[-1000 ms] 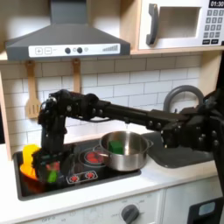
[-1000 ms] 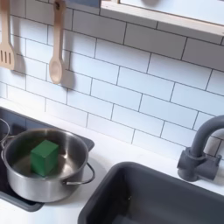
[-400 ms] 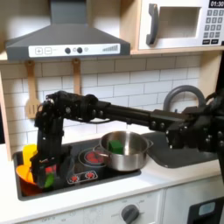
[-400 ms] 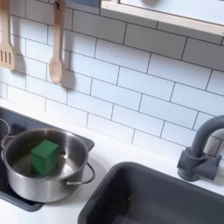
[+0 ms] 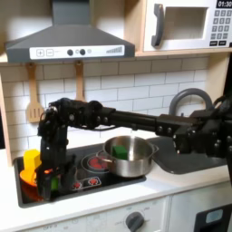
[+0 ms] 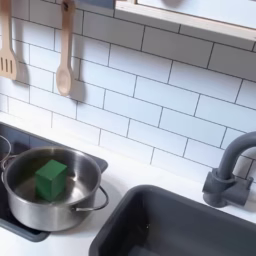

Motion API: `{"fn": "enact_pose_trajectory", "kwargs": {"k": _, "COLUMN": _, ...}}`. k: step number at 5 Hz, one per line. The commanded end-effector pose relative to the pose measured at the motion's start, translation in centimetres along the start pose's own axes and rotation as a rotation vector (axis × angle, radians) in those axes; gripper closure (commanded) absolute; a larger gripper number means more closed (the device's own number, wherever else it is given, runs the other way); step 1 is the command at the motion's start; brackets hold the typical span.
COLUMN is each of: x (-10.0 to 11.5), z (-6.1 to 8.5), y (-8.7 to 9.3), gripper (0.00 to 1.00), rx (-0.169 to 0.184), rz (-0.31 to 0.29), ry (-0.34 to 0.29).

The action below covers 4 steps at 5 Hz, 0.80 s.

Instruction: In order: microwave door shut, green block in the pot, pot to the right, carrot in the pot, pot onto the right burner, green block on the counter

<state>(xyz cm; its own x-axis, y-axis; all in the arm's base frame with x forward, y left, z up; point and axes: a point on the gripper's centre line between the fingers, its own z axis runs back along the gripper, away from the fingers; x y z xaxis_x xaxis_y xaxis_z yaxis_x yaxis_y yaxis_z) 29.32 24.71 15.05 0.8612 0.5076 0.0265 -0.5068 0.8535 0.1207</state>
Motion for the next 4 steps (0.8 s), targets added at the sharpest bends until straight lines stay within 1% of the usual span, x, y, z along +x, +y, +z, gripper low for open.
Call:
{"fn": "enact_pose_trajectory", "kwargs": {"k": 1, "x": 0.5, "z": 0.0, "y": -0.1, "gripper": 0.00, "rx": -0.007, "rz": 0.009, "ry": -0.021}}
{"fn": "enact_pose_trajectory", "kwargs": {"k": 3, "x": 1.3, "z": 0.7, "y": -0.5, "gripper": 0.00, "rx": -0.024, "rz": 0.027, "ry": -0.046}}
{"fn": "enact_pose_trajectory", "kwargs": {"k": 4, "x": 1.6, "z": 1.2, "y": 0.0, "gripper": 0.00, "rx": -0.024, "rz": 0.050, "ry": -0.066}}
